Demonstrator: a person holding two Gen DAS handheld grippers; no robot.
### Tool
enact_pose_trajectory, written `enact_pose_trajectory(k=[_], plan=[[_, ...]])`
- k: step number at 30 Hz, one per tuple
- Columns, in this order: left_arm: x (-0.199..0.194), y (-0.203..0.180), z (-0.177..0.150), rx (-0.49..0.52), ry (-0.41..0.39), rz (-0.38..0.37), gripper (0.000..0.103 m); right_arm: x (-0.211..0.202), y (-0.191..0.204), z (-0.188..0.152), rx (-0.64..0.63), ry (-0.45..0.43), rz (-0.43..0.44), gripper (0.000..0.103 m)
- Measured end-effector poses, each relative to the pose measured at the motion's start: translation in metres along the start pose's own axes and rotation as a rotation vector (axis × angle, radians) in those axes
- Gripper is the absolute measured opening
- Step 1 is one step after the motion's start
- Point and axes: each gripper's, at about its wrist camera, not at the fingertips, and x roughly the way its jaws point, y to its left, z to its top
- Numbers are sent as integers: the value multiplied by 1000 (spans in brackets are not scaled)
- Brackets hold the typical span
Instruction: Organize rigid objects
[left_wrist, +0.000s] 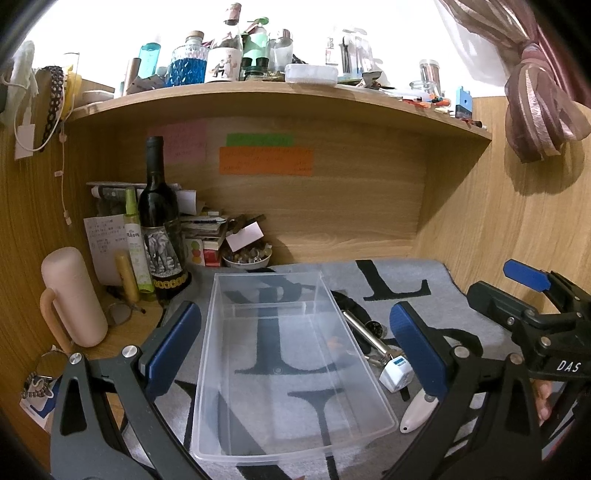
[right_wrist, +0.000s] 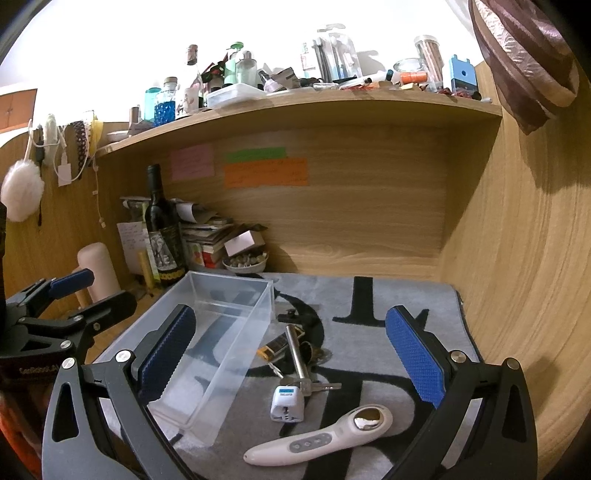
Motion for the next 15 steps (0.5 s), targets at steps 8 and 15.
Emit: enact_pose_trajectory(k=[8, 15], plan=[[2, 4, -1, -7, 3, 4, 103, 3, -2, 1, 1, 7, 1, 103], [11, 18, 6, -25, 45, 13, 103, 8, -4, -1, 4, 17, -3, 103]])
